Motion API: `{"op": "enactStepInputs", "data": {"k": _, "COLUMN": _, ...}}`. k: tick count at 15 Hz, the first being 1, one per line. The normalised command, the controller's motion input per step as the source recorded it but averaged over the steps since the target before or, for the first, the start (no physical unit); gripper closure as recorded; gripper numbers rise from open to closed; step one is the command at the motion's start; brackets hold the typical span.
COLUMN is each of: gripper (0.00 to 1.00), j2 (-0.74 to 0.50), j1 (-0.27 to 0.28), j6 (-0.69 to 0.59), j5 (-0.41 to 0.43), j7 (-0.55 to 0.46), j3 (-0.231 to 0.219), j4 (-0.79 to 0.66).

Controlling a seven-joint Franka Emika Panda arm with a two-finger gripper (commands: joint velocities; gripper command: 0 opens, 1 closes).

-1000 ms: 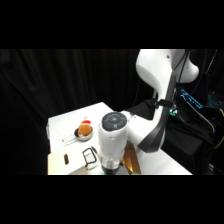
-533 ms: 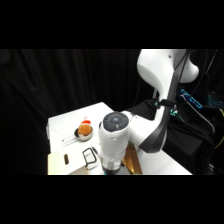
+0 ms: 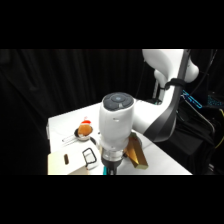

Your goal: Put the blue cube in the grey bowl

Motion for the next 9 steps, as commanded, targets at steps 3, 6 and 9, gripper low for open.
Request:
{"op": "enactStepInputs", "data": {"k": 3, "gripper": 0.72, "j2": -0.48, "j1": -0.036, "j6": -0.21, "j5": -0.124, "j7": -0.14, "j3": 0.058, "j4": -0.33}}
{"op": "enactStepInputs", "data": {"k": 6, "gripper": 0.72, "j2": -0.51, "j1": -0.063, "j6": -0.16, "j5": -0.145, "j7": -0.11, "j3": 0.097, "j4": -0.39}}
{"op": "enactStepInputs", "data": {"k": 9, "gripper": 0.72, "j2": -0.52, "j1": -0.090, "j6": -0.11, "j5": -0.174, "j7": -0.07, "j3": 0.116, "j4": -0.43}}
